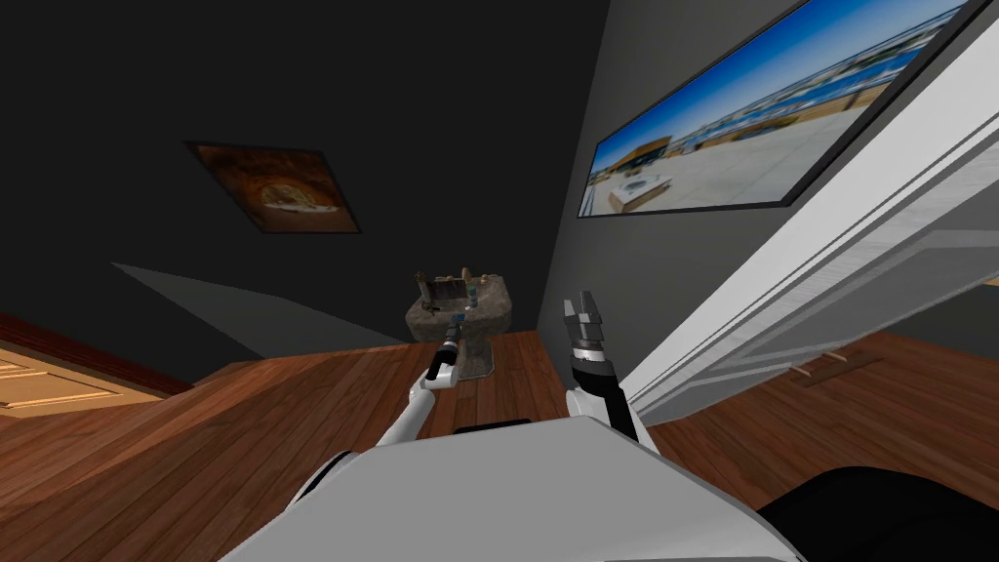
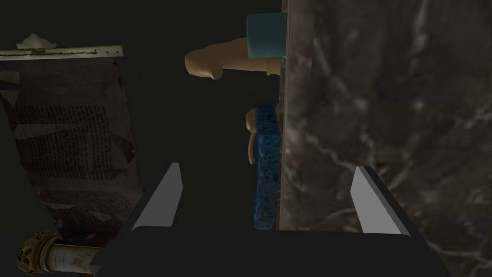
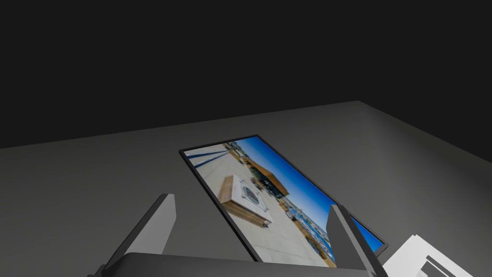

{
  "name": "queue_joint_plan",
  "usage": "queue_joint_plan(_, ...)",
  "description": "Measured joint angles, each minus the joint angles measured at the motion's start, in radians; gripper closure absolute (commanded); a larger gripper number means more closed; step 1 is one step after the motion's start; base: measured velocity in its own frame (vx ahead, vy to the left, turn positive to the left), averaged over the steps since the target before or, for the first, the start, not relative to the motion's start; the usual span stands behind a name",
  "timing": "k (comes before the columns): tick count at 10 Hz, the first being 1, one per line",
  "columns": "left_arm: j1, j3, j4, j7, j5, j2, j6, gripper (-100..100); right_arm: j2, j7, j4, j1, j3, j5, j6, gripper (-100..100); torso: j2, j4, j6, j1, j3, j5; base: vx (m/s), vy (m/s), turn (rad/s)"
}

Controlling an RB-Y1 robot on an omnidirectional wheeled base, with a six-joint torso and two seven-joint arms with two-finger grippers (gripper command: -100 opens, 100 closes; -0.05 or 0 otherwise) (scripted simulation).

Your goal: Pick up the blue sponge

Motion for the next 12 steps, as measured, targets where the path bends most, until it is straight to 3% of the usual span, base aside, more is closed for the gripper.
queue_joint_plan(2, -0.041, -0.014, 0.055, -0.006, 0.02, 0.003, -0.011, -100, 0.0, 0.0, 0.0, 0.0, 0.0, 0.0, 0.0, 0, -0.001, -0.001, -0.001, 0.0, -0.001, 0.0, -0.048, 0.003, 0.17)
queue_joint_plan(5, -0.145, -0.038, 0.177, -0.018, 0.057, 0.01, -0.037, -100, 0.0, 0.0, 0.0, 0.0, 0.0, 0.0, 0.0, 0, -0.001, 0.0, 0.001, -0.001, -0.001, 0.0, -0.043, 0.006, 0.091)
queue_joint_plan(8, -0.208, -0.05, 0.241, -0.031, 0.073, 0.014, -0.034, -100, 0.0, 0.0, 0.0, 0.0, 0.0, 0.0, 0.0, 0, -0.004, 0.0, 0.001, -0.001, -0.002, 0.0, -0.024, 0.003, 0.066)
queue_joint_plan(10, -0.29, -0.077, 0.351, -0.031, 0.104, 0.019, -0.078, -100, 0.0, 0.0, 0.0, 0.0, 0.0, 0.0, 0.0, 0, -0.003, 0.001, 0.0, 0.001, -0.001, 0.0, -0.038, 0.007, 0.069)
queue_joint_plan(11, -0.3, -0.078, 0.354, -0.038, 0.108, 0.024, -0.067, -100, 0.0, 0.0, 0.0, 0.0, 0.0, 0.0, 0.0, 0, -0.004, 0.001, 0.0, 0.001, -0.002, 0.0, 0.0, 0.0, 0.0)
queue_joint_plan(12, -0.3, -0.078, 0.353, -0.04, 0.108, 0.024, -0.064, 100, 0.0, 0.0, 0.0, 0.0, 0.0, 0.0, 0.0, 0, -0.005, 0.001, 0.0, 0.001, -0.002, 0.0, 0.0, 0.0, 0.0)
